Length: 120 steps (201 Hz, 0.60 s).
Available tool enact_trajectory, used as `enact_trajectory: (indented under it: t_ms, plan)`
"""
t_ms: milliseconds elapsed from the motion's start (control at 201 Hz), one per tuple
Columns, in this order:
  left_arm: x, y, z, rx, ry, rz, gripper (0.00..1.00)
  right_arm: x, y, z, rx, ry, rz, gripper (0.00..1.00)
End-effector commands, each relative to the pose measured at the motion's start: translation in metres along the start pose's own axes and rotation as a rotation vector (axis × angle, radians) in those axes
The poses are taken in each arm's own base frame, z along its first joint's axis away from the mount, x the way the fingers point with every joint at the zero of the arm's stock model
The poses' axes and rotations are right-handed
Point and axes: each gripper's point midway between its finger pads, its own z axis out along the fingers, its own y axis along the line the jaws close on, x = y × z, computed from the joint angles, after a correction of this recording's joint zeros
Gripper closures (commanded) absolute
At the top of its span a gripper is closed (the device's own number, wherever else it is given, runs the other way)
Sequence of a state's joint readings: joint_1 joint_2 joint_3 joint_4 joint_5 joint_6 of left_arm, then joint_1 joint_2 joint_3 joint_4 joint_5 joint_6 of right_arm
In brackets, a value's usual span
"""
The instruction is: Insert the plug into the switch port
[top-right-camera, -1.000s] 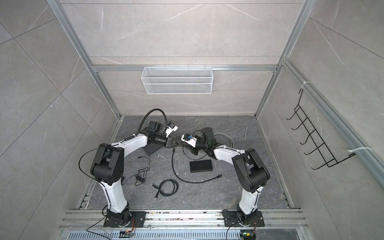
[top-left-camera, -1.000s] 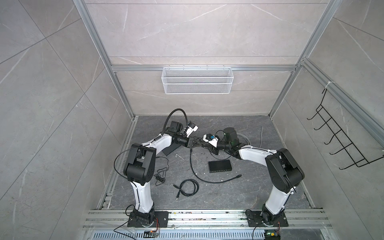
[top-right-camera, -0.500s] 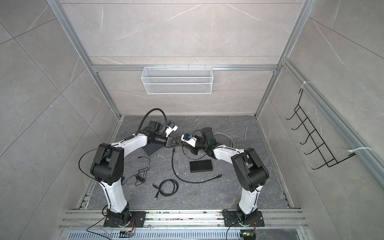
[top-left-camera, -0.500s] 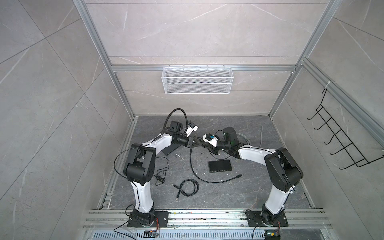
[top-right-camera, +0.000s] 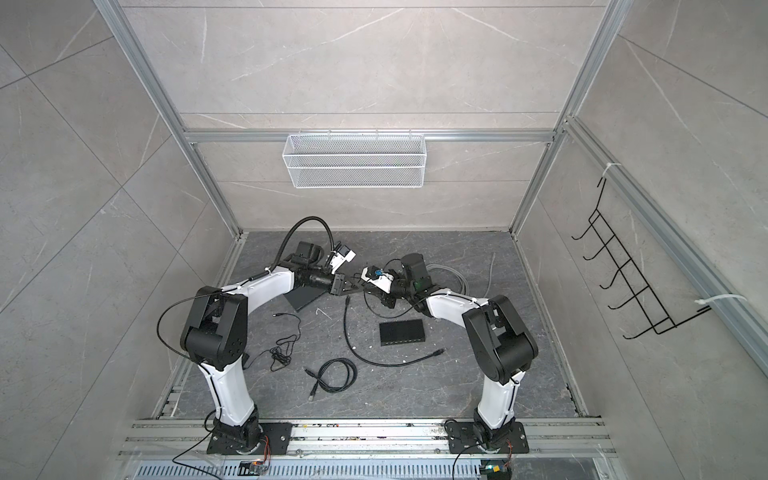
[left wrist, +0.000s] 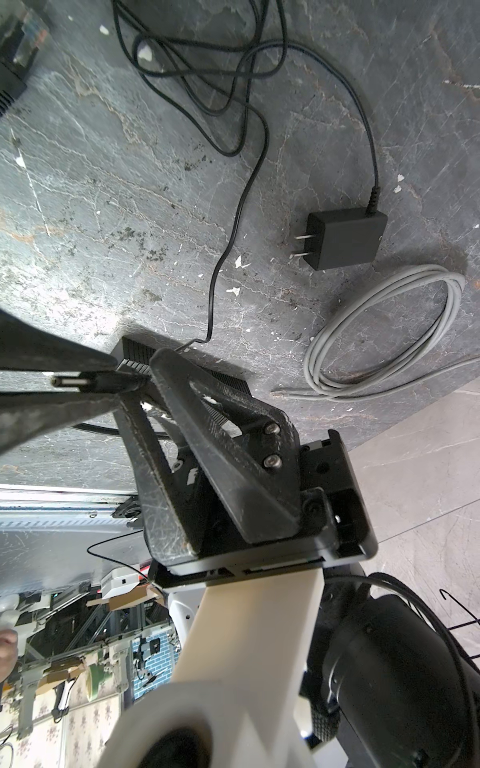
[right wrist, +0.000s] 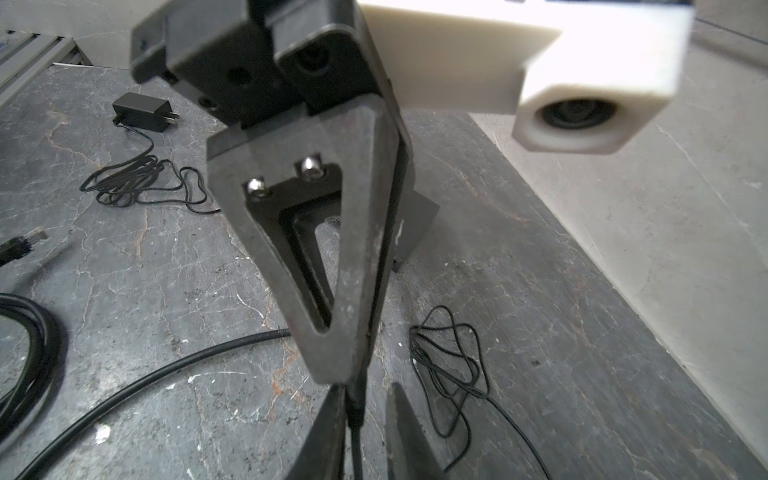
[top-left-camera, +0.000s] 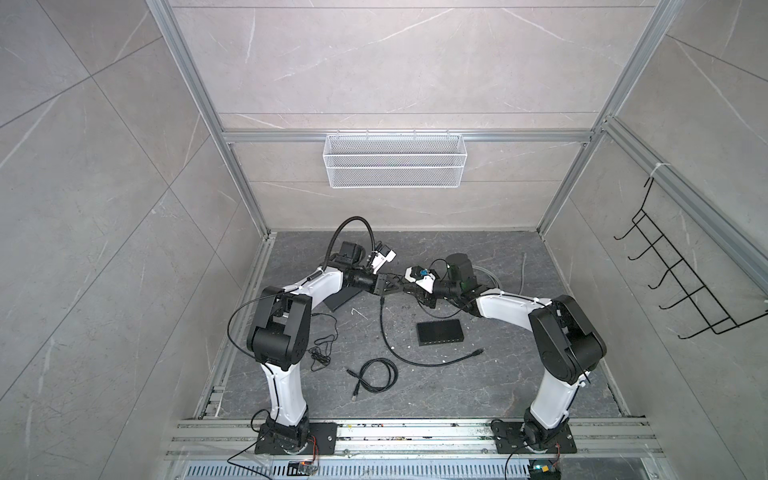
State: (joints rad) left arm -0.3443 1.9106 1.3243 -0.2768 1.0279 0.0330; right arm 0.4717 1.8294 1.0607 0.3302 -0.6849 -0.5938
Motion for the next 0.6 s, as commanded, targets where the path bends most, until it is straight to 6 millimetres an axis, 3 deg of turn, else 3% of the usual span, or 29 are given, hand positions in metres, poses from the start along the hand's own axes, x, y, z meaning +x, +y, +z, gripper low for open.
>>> enact_trajectory:
  t_ms: [0, 169, 592]
  plan:
    - [-0.0147, -0.0211, -0.0096, 0.044, -0.025, 0.054, 0.98, 0.0035, -0.0049, 0.0063, -0.001, 0.013, 0.015, 0.79]
    - [-0.0152, -0.0224, -0.0098, 0.048, -0.024, 0.053, 0.98, 0.0062, -0.0056, 0.0083, 0.003, 0.025, 0.008, 0.77]
    - [-0.0163, -0.0196, -0.0098, 0.034, -0.022, 0.045, 0.96, 0.0017, -0.0054, 0.0073, 0.009, 0.010, 0.008, 0.88]
